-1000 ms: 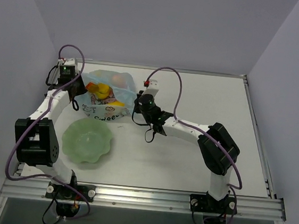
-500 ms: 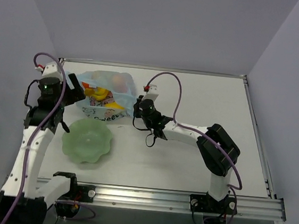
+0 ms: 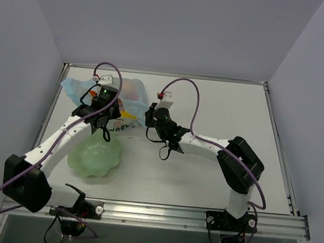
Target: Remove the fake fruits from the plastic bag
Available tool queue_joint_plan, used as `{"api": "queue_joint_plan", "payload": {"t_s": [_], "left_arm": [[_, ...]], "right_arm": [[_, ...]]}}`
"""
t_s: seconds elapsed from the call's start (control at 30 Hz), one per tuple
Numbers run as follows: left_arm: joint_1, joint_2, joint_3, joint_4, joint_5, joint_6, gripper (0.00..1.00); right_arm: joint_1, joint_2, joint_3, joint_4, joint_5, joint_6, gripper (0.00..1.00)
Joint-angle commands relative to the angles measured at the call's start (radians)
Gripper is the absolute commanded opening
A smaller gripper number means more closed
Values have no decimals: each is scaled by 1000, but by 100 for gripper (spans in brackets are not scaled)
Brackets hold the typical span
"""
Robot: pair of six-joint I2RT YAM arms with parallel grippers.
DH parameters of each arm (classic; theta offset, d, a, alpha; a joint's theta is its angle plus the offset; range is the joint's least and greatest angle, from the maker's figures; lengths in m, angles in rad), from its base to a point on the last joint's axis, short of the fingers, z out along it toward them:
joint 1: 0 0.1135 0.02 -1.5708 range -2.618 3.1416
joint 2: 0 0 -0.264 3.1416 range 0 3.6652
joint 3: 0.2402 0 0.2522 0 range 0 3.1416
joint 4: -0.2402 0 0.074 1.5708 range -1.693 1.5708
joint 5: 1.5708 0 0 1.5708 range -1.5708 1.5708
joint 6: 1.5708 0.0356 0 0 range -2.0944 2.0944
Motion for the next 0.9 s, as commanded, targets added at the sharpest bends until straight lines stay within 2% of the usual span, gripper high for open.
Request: {"api": "queue_joint_plan", "payload": {"t_s": [0.0,0.1,0.27,0.3,0.43,0.53,0.67,0.87], "left_arm": [[52,36,71,60,-53,-1,25],[112,131,73,108,9,11,19],[205,223,77,200,79,-13,20],[215,238,79,208,81,-33,22],[247,289,71,284,61,-81,40],[258,288,33,348,30,-101,57],[273,291,-16,416,24,-124,68],[324,376,4,468,49,-122,70]], "right_arm": [[-13,-72,-2,36,-2,-11,0],[-19,-73,-5,43,-16,-10,0],[-23,-83,-5,58,-36,-8,0],[-25,-84,-4,58,-39,-10,0],[-25,-83,9,59,-56,-14,0],[-25,-81,10,61,-79,-19,0],[-26,-78,9,60,-94,-28,0],[-26,-75,18,55,-134,-40,0]]}}
